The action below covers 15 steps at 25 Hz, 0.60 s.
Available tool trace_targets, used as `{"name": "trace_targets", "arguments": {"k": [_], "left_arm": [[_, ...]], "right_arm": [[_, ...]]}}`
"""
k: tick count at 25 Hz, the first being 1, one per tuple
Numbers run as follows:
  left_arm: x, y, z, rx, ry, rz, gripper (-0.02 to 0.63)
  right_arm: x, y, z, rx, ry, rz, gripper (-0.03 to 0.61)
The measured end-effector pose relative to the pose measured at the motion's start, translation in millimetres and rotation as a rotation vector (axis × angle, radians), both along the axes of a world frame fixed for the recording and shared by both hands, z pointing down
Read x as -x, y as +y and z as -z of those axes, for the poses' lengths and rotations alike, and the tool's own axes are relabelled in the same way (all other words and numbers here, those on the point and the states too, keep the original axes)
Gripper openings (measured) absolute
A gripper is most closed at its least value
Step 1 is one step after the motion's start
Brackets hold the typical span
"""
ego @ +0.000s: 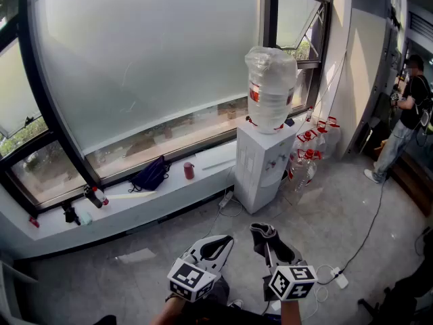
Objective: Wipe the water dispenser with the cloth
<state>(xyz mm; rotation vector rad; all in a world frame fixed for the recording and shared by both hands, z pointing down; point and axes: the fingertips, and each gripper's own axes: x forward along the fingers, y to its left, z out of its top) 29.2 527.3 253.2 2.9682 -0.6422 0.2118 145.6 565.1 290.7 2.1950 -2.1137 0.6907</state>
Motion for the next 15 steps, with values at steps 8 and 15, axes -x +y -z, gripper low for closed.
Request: {"name": "trace_targets", "arguments": {"k": [8, 15], "left_arm": [[-4, 2, -6, 0.01, -0.019, -0.001, 0.025], [-8, -20, -5, 0.014, -0.02, -0.007, 0.025]], "right_arm": [[-6, 0, -3, -0.017, -0.028, -0.006, 0.103], [-9, -21, -12, 0.002, -0.045, -0.009, 0.103]]}}
